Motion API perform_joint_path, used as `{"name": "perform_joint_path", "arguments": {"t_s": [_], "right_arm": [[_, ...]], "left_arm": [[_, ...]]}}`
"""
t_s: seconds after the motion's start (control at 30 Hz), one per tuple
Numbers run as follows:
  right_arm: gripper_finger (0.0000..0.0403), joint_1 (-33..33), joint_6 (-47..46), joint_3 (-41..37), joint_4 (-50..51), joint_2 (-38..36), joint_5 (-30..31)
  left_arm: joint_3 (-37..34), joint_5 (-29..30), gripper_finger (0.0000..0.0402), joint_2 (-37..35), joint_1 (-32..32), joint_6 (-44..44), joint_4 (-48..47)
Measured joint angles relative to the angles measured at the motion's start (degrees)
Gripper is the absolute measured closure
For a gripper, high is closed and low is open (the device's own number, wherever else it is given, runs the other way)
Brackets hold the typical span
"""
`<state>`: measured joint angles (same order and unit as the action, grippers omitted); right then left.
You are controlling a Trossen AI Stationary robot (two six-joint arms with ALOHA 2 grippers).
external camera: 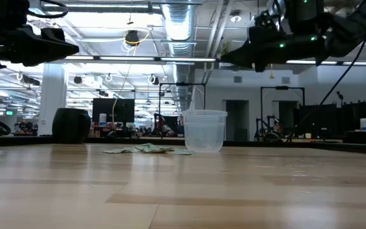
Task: Pick and place items into bin
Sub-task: Put the green stevia packet into the top transparent bin
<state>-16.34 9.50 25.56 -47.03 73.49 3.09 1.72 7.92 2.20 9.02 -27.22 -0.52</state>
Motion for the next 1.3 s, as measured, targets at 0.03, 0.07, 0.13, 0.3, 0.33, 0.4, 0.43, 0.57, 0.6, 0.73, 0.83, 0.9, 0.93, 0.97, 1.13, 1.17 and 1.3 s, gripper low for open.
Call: {"name": "perform_joint_path", "arguments": {"t_s": [0.03,0.07,0.13,0.3,0.33,0.4,0.43,0.57,0.6,0.73,0.83,0.9,0.93,0.97,1.13,1.17,1.3], "right_arm": [[0.0402,-1.16,-0.58,0.0,-2.59,1.11,-0.12],[0.0402,-2.28,-1.38,0.0,-4.85,2.34,-0.19],[0.0402,-4.6,-3.79,0.03,-7.7,5.12,-0.88],[0.0402,-9.22,-10.31,4.51,-6.64,13.41,-6.57],[0.0402,-9.71,-10.97,5.43,-6.32,15.07,-7.79],[0.0402,-10.14,-11.23,7.54,-5.07,17.99,-9.23],[0.0402,-10.17,-11.21,8.34,-4.46,18.89,-9.28],[0.0402,-10.17,-11.02,11.26,0.06,20.78,-9.27],[0.0402,-10.17,-10.65,11.81,1.63,20.81,-9.26],[0.0402,-10.17,-9.08,13.51,7.02,20.81,-9.26],[0.0402,-10.39,-8.86,15.03,10.88,20.8,-9.28],[0.0402,-10.43,-7.45,15.95,14.19,20.8,-9.26],[0.0402,-10.44,-6.61,16.31,15.49,20.8,-9.26],[0.0402,-10.45,-6.18,16.63,16.25,20.79,-9.24],[0.0396,-10.43,-6.01,16.81,16.6,20.8,-8.08],[0.0391,-10.43,-5.97,16.81,16.61,20.81,-6.97],[0.0356,-10.45,-5.97,16.81,16.62,20.81,-4.48]], "left_arm": [[0.0,0.0,0.034,0.0,0.0,0.02,-0.01],[0.02,0.0,0.034,0.01,0.0,0.0,0.01],[0.02,0.0,0.034,0.0,0.0,0.0,-0.01],[0.01,0.0,0.034,0.0,0.0,0.02,0.01],[0.02,0.0,0.034,0.0,0.0,0.02,-0.01],[0.0,0.0,0.034,0.02,0.0,0.02,0.01],[0.02,0.0,0.034,0.02,0.0,0.01,-0.01],[0.01,0.0,0.034,0.0,0.0,0.01,0.0],[0.0,0.0,0.034,0.01,0.0,0.01,-0.01],[0.01,0.0,0.034,0.02,0.0,0.01,0.0],[0.01,0.0,0.034,0.0,0.0,0.01,0.01],[0.02,0.0,0.034,0.02,0.0,0.0,0.0],[0.01,0.0,0.034,0.02,0.0,0.01,-0.01],[0.01,0.0,0.034,0.01,0.0,0.02,0.0],[0.02,0.0,0.034,0.01,0.0,0.01,0.0],[0.01,0.0,0.034,0.01,0.0,0.01,0.01],[0.02,0.0,0.034,0.02,0.0,0.02,-0.01]]}}
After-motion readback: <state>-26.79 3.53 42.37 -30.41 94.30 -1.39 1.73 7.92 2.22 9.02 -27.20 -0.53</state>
